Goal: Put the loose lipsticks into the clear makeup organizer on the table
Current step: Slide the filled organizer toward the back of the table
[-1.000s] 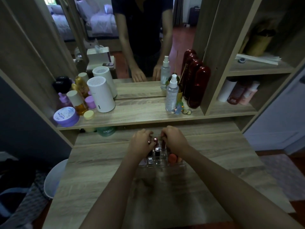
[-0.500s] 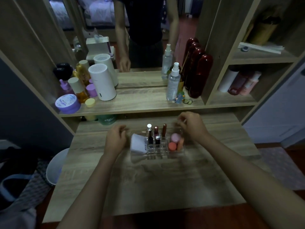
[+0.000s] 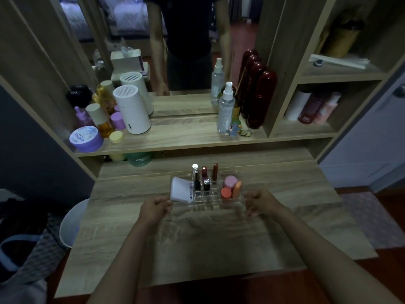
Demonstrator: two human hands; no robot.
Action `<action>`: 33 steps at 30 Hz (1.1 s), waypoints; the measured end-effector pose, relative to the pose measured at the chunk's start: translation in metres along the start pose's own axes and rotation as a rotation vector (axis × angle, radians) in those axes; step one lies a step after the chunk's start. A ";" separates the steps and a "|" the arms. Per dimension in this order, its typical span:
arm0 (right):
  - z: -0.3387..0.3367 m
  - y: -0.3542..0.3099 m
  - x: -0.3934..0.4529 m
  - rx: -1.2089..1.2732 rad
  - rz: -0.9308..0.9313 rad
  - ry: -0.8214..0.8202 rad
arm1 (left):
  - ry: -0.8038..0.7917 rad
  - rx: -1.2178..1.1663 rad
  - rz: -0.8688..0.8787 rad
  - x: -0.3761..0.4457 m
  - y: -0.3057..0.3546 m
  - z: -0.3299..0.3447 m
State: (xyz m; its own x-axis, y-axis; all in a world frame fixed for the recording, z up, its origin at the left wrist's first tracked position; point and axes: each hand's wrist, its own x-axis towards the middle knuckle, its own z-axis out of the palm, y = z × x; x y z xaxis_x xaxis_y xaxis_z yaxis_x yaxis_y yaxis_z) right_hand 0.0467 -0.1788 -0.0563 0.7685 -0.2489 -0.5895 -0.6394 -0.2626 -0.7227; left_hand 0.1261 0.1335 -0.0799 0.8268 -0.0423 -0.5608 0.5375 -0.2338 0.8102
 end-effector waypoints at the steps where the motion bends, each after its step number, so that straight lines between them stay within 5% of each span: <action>1: 0.001 0.000 0.000 0.006 -0.008 -0.004 | 0.012 -0.002 -0.004 0.000 0.000 0.001; 18: 0.015 -0.006 0.007 -0.210 -0.145 0.285 | 0.260 0.264 0.187 -0.007 -0.002 0.019; 33: -0.050 0.010 0.004 -0.186 -0.130 0.377 | 0.218 0.370 0.232 -0.026 0.015 0.093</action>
State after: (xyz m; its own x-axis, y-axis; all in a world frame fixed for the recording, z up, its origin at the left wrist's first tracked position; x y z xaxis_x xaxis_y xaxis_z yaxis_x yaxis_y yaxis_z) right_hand 0.0420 -0.2293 -0.0471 0.8021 -0.5166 -0.2996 -0.5579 -0.4693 -0.6845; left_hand 0.0974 0.0411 -0.0690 0.9546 0.0614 -0.2915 0.2727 -0.5732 0.7727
